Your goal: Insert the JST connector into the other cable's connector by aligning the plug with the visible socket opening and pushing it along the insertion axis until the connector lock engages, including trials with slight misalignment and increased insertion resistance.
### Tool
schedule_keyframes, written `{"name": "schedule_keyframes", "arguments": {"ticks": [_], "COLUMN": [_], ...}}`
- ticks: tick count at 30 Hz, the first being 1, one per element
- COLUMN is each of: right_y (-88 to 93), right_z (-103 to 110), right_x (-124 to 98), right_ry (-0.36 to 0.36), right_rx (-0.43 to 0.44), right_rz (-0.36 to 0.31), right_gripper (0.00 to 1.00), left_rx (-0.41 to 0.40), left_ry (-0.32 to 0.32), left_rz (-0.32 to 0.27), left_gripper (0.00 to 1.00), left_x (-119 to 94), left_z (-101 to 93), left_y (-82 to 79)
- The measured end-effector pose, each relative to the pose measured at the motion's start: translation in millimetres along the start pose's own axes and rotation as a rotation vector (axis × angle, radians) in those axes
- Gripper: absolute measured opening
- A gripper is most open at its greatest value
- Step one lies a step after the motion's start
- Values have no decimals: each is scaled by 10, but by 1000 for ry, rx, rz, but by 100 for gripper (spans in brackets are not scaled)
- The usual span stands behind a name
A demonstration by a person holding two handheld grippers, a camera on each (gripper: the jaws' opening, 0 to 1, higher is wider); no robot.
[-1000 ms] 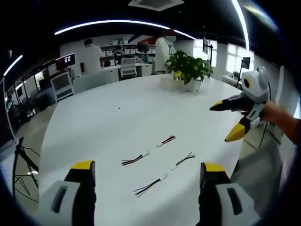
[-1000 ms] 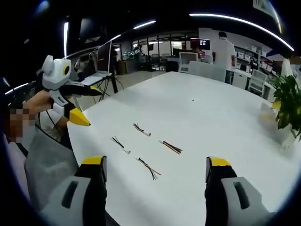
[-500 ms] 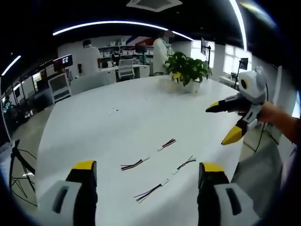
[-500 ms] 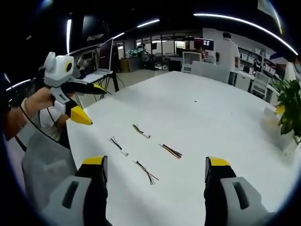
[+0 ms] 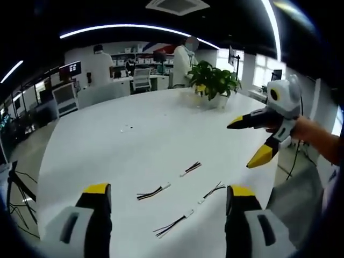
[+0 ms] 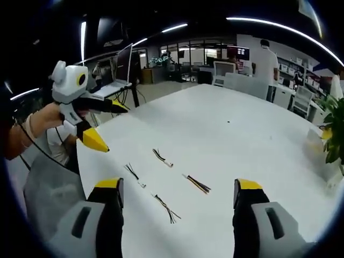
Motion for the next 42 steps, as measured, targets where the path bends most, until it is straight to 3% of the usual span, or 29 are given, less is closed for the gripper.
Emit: {"name": "schedule_keyframes", "arguments": {"ticks": [18, 31, 42], "right_y": [-38, -72, -53], "right_z": [-78, -81, -195], "right_x": [210, 333, 385], "right_ry": [-7, -27, -24], "right_rx": [1, -13, -28], "right_rz": [6, 16, 34], "right_gripper": [81, 80, 76], "left_rx": [81, 41, 63], "left_ry": [2, 7, 9], "left_rz": [49, 53, 85], "left_gripper": [85, 83, 80], "left_x": [238, 342, 455], "left_z": [45, 146, 194], "left_y": [4, 40, 89]}}
Point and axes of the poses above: the point that each gripper's makers call its tool centre point, and the gripper's own axes: x roughly forward along the fingers, z roughly to its left, y roughly out of its underside, the point moved 5 cm from there along -x, roughly backward along the fingers, and after that the axes turned 10 degrees about z, right-handed, at the moved point
